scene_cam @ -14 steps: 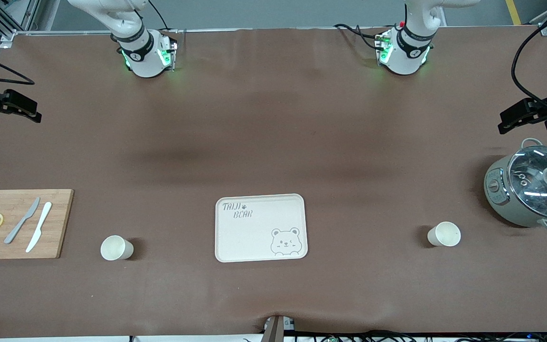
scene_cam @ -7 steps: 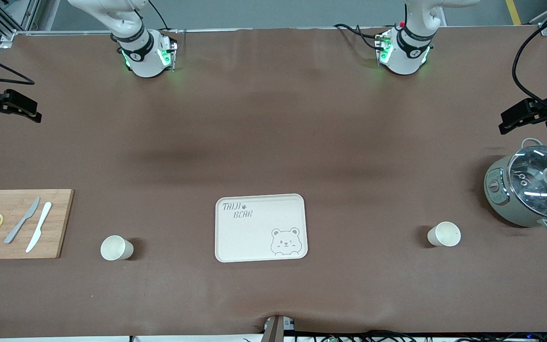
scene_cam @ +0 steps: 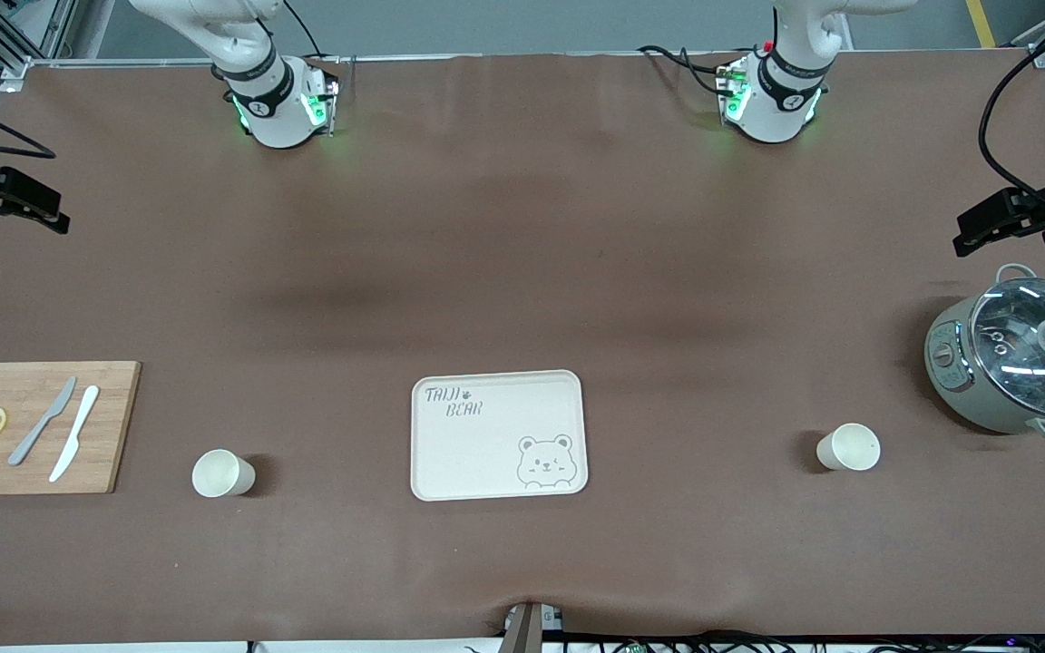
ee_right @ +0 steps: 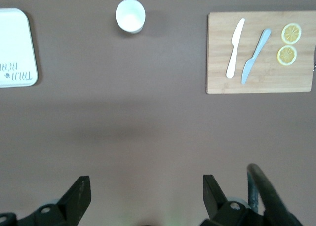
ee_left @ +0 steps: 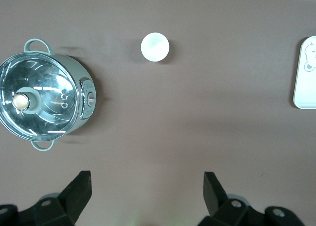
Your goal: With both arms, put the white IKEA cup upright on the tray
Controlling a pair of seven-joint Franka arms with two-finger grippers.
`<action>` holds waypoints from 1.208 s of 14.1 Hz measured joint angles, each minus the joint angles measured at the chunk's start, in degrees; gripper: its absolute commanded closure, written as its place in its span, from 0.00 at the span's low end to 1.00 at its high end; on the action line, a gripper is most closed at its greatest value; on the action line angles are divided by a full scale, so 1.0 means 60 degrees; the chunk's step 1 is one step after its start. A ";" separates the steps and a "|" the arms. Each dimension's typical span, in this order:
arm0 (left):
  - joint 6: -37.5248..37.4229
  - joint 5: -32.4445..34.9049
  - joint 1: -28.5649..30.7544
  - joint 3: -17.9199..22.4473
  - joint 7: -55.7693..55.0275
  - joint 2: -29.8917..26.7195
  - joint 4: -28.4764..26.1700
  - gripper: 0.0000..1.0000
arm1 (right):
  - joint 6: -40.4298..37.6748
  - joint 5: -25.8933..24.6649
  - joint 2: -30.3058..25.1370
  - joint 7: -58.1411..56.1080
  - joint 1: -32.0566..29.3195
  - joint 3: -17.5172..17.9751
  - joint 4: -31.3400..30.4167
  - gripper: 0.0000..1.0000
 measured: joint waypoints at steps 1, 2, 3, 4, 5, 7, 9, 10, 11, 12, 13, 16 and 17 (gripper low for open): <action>0.0002 0.0000 0.0001 0.0000 0.0000 0.0000 0.0000 0.00 | 0.0009 0.0000 -0.0001 0.0000 -0.0001 -0.0005 0.0145 0.00; 0.0004 0.0000 0.0001 0.0000 0.0000 0.0000 0.0000 0.00 | 0.0014 0.0000 0.0000 0.0000 -0.0004 -0.0009 0.0222 0.00; 0.0014 0.0000 0.0001 0.0000 0.0000 0.0000 0.0000 0.00 | 0.0049 0.0000 0.0010 0.0000 -0.0007 -0.0015 0.0234 0.00; 0.0055 0.0000 0.0004 0.0001 0.0000 0.0000 0.0000 0.00 | 0.0173 0.0000 0.0059 0.0000 -0.0008 -0.0021 0.0235 0.00; 0.0116 0.0000 0.0007 0.0002 0.0000 0.0000 0.0000 0.00 | 0.0376 0.0004 0.0166 0.0000 -0.0008 -0.0024 0.0258 0.00; 0.0188 0.0000 0.0016 0.0003 0.0000 0.0007 -0.0011 0.00 | 0.0714 0.0010 0.0586 0.0000 -0.0006 -0.0019 0.0456 0.00; 0.0195 0.0014 0.0026 0.0005 0.0000 0.0122 -0.0058 0.00 | 0.1091 0.0017 0.1241 0.0001 0.0002 0.0007 0.0746 0.00; 0.0203 0.0020 0.0041 0.0008 0.0000 0.0257 -0.0080 0.00 | 0.1431 0.0024 0.1587 0.0001 0.0003 0.0018 0.0824 0.00; 0.0261 0.0022 0.0063 0.0010 0.0000 0.0439 -0.0097 0.00 | 0.1728 0.0030 0.1906 0.0001 0.0005 0.0021 0.0882 0.00; 0.0449 0.0023 0.0088 0.0011 0.0000 0.0641 -0.0103 0.00 | 0.1898 0.0031 0.2194 0.0000 0.0008 0.0025 0.0927 0.00; 0.0688 0.0023 0.0108 0.0011 0.0000 0.0826 -0.0108 0.00 | 0.1952 0.0031 0.2423 -0.0002 0.0019 0.0029 0.0969 0.00; 0.1279 0.0023 0.0131 0.0011 0.0000 0.1362 -0.0137 0.00 | 0.2445 0.0062 0.2982 -0.0002 0.0079 0.0053 0.0986 0.00; 0.1479 0.0023 0.0135 0.0012 0.0000 0.1561 -0.0147 0.00 | 0.2840 0.0072 0.3215 -0.0002 0.0092 0.0055 0.0980 0.00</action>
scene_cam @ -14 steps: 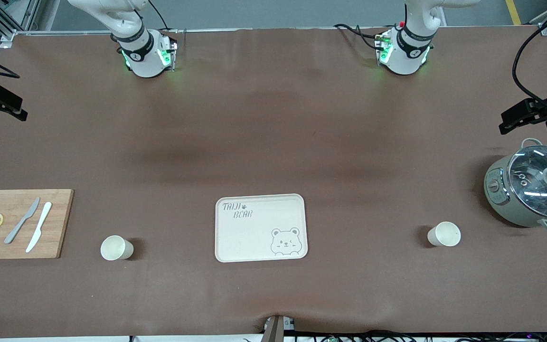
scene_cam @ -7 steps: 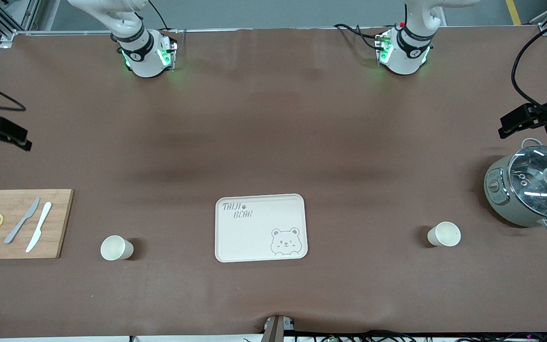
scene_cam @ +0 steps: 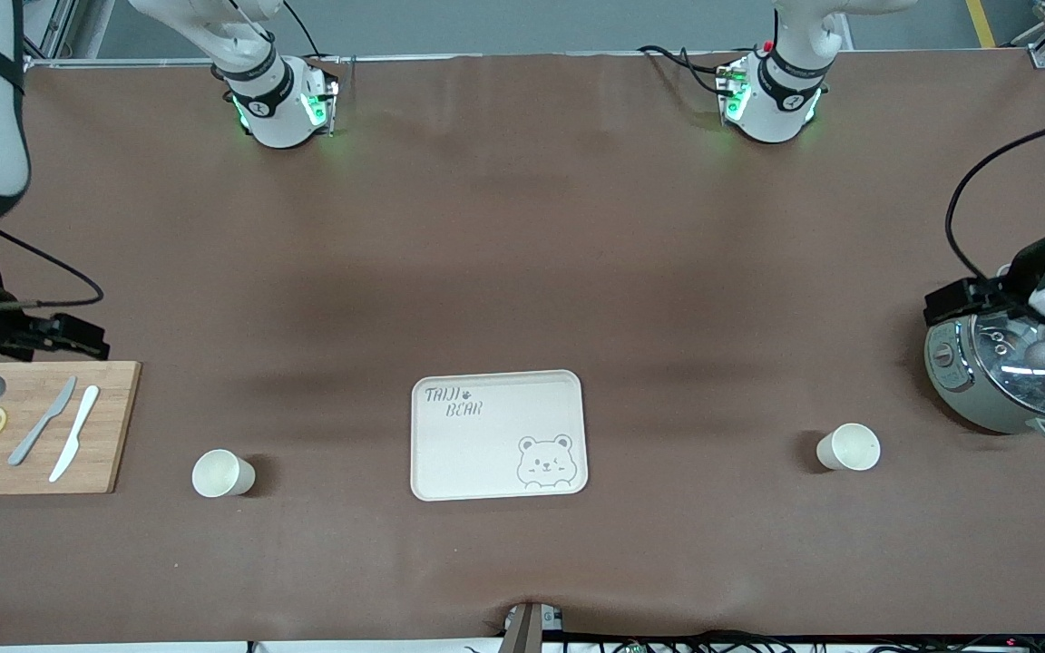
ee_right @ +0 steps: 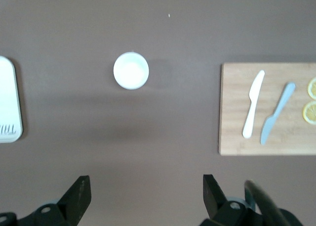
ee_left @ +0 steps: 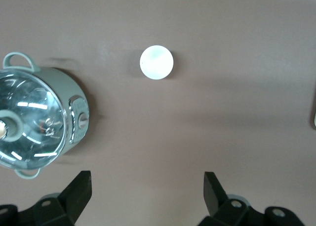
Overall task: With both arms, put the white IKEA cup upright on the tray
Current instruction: 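Reach the right gripper to one white cup while the left gripper reaches the other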
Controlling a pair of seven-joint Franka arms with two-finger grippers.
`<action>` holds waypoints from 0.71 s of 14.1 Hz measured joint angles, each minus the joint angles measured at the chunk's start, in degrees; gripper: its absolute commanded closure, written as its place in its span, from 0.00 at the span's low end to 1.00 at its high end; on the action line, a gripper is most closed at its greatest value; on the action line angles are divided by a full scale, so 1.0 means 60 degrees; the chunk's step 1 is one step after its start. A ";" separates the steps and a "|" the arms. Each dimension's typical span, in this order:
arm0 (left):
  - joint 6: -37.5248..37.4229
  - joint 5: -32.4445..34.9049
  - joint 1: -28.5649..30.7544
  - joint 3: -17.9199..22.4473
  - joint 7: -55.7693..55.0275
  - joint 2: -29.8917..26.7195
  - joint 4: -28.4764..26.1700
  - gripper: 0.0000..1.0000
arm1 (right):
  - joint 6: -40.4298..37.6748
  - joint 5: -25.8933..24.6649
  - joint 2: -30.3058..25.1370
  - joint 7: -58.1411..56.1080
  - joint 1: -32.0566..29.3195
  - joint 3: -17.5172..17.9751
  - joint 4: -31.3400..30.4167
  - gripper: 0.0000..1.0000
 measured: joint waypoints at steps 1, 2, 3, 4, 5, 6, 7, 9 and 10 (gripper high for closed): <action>0.0200 0.0001 0.0001 0.0002 0.0000 0.0211 -0.0008 0.00 | 0.0324 0.0001 0.0254 -0.0005 0.0005 0.0002 -0.0003 0.00; 0.0403 0.0001 0.0003 0.0004 0.0001 0.0417 -0.0011 0.00 | 0.0544 0.0001 0.0520 -0.0073 0.0006 0.0003 -0.0005 0.00; 0.0624 0.0002 0.0005 0.0006 0.0006 0.0621 -0.0018 0.00 | 0.0771 0.0001 0.0809 -0.0193 0.0005 0.0002 -0.0009 0.00; 0.0856 0.0003 0.0010 0.0009 0.0010 0.0824 -0.0024 0.00 | 0.1105 0.0001 0.1113 -0.0294 0.0005 0.0001 -0.0012 0.00; 0.1118 0.0003 0.0022 0.0015 0.0014 0.1024 -0.0029 0.00 | 0.1402 0.0000 0.1402 -0.0336 0.0004 -0.0001 -0.0013 0.00; 0.1384 0.0004 0.0049 0.0023 0.0032 0.1224 -0.0034 0.00 | 0.1585 0.0000 0.1685 -0.0357 0.0004 -0.0002 -0.0007 0.00; 0.1633 0.0004 0.0087 0.0029 0.0104 0.1432 -0.0039 0.00 | 0.1753 0.0000 0.1958 -0.0370 0.0004 -0.0002 0.0001 0.00; 0.2137 0.0004 0.0144 0.0029 0.0278 0.1854 -0.0052 0.00 | 0.2411 0.0000 0.2469 -0.0395 0.0005 -0.0001 0.0011 0.00; 0.2425 0.0004 0.0163 0.0033 0.0295 0.2049 -0.0057 0.00 | 0.2744 0.0000 0.2692 -0.0441 0.0005 -0.0001 0.0014 0.00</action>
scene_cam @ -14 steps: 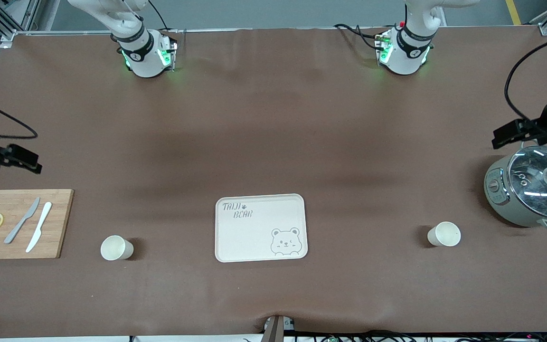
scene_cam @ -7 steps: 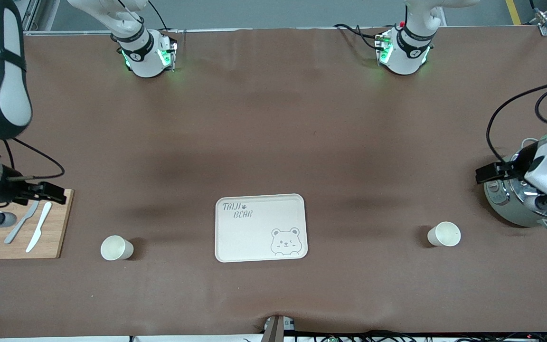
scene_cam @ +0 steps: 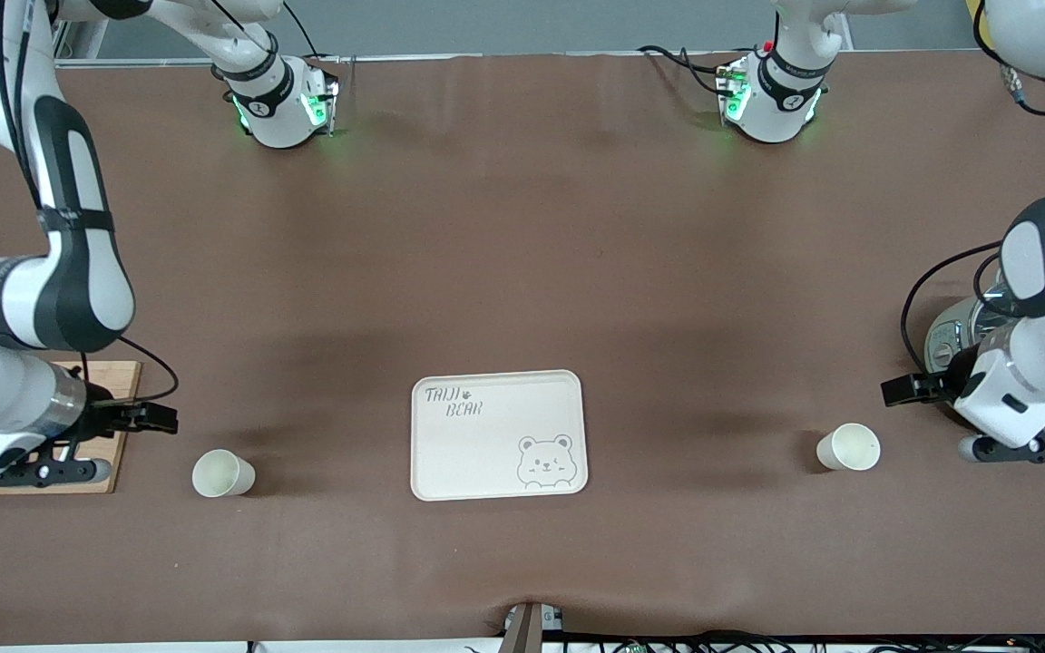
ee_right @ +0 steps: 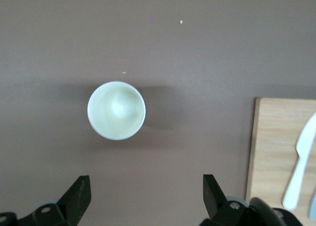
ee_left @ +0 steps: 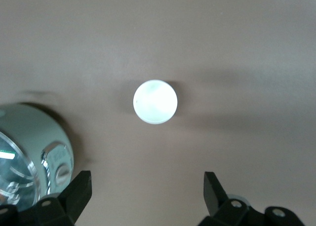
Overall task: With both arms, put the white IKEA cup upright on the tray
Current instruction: 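Reach the right gripper to one white cup while the left gripper reaches the other, then close both grippers around the white cups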
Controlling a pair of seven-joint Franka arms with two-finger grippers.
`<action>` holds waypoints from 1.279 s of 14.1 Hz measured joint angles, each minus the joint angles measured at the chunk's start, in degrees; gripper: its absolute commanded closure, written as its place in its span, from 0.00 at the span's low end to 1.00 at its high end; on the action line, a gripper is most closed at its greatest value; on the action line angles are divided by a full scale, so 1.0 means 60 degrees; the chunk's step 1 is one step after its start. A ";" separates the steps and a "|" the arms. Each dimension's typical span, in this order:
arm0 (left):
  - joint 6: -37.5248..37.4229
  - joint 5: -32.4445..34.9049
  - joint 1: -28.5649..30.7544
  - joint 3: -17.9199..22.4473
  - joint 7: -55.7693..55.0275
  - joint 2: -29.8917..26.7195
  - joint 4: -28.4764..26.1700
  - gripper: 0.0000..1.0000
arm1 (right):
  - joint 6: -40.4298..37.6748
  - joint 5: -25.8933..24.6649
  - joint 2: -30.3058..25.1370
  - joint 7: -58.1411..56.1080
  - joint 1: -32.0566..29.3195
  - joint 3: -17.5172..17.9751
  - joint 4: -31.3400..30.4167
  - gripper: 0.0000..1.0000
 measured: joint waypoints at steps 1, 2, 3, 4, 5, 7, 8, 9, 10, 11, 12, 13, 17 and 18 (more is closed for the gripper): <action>0.0318 0.0000 0.0062 0.0005 0.0018 0.0197 -0.0007 0.00 | 0.0277 0.0000 0.0201 -0.0055 0.0000 0.0000 0.0007 0.00; 0.0588 0.0001 0.0182 0.0013 0.0147 0.0406 -0.0011 0.00 | 0.0509 0.0000 0.0371 -0.0091 0.0002 0.0001 0.0016 0.00; 0.0822 0.0001 0.0344 0.0020 0.0365 0.0626 -0.0015 0.00 | 0.0744 0.0000 0.0513 -0.0114 0.0012 0.0003 0.0024 0.00; 0.1044 0.0001 0.0509 0.0026 0.0523 0.0845 -0.0019 0.00 | 0.0971 0.0000 0.0621 -0.0121 0.0029 0.0004 0.0037 0.00; 0.1225 0.0001 0.0645 0.0026 0.0637 0.1050 -0.0021 0.00 | 0.1180 0.0000 0.0713 -0.0123 0.0046 0.0005 0.0045 0.00; 0.1456 0.0001 0.0742 0.0024 0.0684 0.1369 -0.0021 0.00 | 0.1550 -0.0001 0.0872 -0.0132 0.0062 0.0005 0.0080 0.00; 0.1576 0.0001 0.0735 0.0012 0.0683 0.1504 -0.0021 0.00 | 0.1700 -0.0001 0.0952 -0.0137 0.0062 0.0004 0.0094 0.00; 0.1753 0.0001 0.0727 -0.0012 0.0677 0.1624 -0.0020 0.00 | 0.1824 -0.0001 0.1030 -0.0142 0.0062 0.0004 0.0102 0.00; 0.1974 0.0001 0.0717 -0.0028 0.0667 0.1750 -0.0021 0.00 | 0.1970 -0.0002 0.1118 -0.0149 0.0062 0.0004 0.0107 0.00; 0.2205 0.0001 0.0709 -0.0036 0.0661 0.1872 -0.0021 0.00 | 0.2122 -0.0002 0.1207 -0.0152 0.0062 0.0004 0.0108 0.00; 0.2419 0.0001 0.0707 -0.0038 0.0659 0.2002 -0.0022 0.00 | 0.2249 -0.0002 0.1295 -0.0153 0.0061 0.0003 0.0115 0.00; 0.2607 0.0001 0.0708 -0.0038 0.0658 0.2130 -0.0022 0.00 | 0.2350 -0.0002 0.1396 -0.0153 0.0061 0.0001 0.0118 0.00; 0.2942 0.0001 0.0709 -0.0038 0.0642 0.2551 -0.0030 0.00 | 0.2923 -0.0002 0.1852 -0.0153 0.0044 -0.0025 0.0126 0.00; 0.2956 -0.0001 0.0709 -0.0038 0.0631 0.2638 -0.0034 0.00 | 0.3043 -0.0002 0.1963 -0.0154 0.0039 -0.0032 0.0126 0.00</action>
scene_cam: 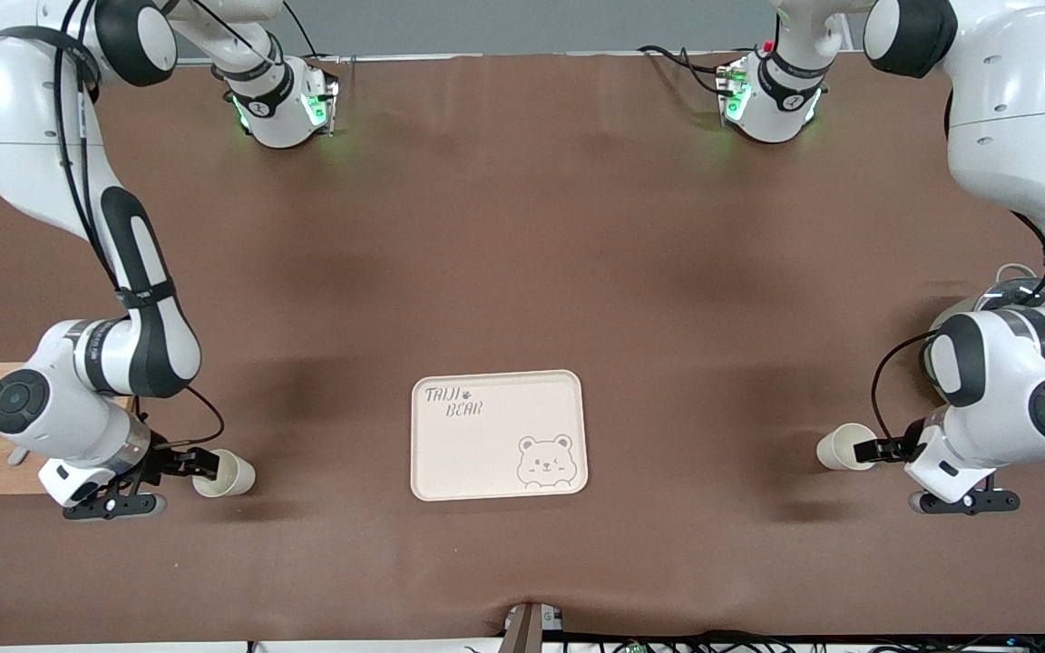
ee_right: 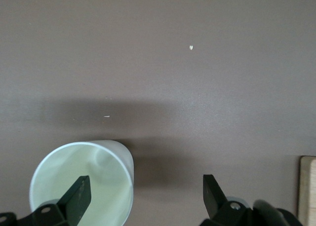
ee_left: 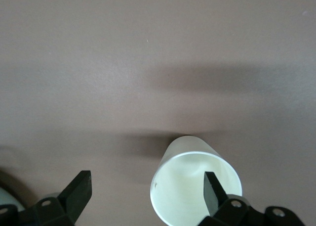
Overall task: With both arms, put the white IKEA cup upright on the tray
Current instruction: 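Close both grippers around the white cups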
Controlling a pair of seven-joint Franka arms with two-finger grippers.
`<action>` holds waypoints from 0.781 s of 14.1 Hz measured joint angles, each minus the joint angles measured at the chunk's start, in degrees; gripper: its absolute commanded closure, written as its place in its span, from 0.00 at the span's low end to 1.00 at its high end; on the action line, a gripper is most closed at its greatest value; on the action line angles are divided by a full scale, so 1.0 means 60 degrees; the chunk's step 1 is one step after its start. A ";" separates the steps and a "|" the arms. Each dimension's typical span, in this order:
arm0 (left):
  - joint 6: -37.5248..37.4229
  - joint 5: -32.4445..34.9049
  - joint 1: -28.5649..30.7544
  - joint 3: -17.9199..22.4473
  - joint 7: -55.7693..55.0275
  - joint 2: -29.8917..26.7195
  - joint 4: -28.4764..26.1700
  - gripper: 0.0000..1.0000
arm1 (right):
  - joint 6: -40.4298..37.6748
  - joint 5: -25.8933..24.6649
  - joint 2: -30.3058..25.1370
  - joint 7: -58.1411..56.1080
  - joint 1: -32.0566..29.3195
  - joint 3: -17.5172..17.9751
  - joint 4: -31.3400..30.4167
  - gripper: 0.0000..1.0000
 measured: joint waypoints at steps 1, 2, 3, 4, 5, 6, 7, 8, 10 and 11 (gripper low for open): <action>0.0002 -0.0002 0.0000 0.0000 -0.0017 0.0078 -0.0009 0.00 | 0.0108 0.0000 0.0086 0.0000 0.0000 -0.0003 0.0002 0.00; 0.0003 -0.0003 0.0002 0.0000 -0.0023 0.0139 -0.0023 0.00 | 0.0151 0.0000 0.0143 0.0000 0.0001 -0.0002 0.0004 0.00; 0.0003 -0.0006 0.0003 0.0000 -0.0026 0.0196 -0.0045 0.00 | 0.0164 0.0000 0.0171 0.0000 0.0000 -0.0003 0.0004 0.00; 0.0005 -0.0028 0.0005 0.0000 -0.0030 0.0256 -0.0054 0.00 | 0.0171 0.0000 0.0178 0.0000 0.0000 -0.0003 0.0005 0.00; 0.0012 -0.0068 0.0005 0.0000 -0.0030 0.0303 -0.0066 0.00 | 0.0173 0.0000 0.0178 0.0000 0.0000 -0.0003 0.0005 0.00; 0.0024 -0.0094 0.0005 0.0000 -0.0030 0.0330 -0.0081 0.19 | 0.0173 0.0000 0.0181 0.0000 0.0001 -0.0002 0.0005 0.00; 0.0032 -0.0098 0.0006 0.0000 -0.0031 0.0339 -0.0098 0.39 | 0.0173 0.0000 0.0186 0.0000 0.0001 -0.0002 0.0005 0.00; 0.0035 -0.0098 0.0006 0.0000 -0.0031 0.0339 -0.0106 0.51 | 0.0173 0.0000 0.0192 -0.0001 0.0002 -0.0002 0.0005 0.00; 0.0037 -0.0098 0.0005 -0.0002 -0.0031 0.0339 -0.0110 0.75 | 0.0173 0.0000 0.0206 -0.0001 0.0015 0.0003 0.0005 0.26; 0.0037 -0.0098 0.0005 -0.0005 -0.0031 0.0339 -0.0113 0.83 | 0.0172 0.0000 0.0214 -0.0001 0.0024 0.0008 0.0005 0.39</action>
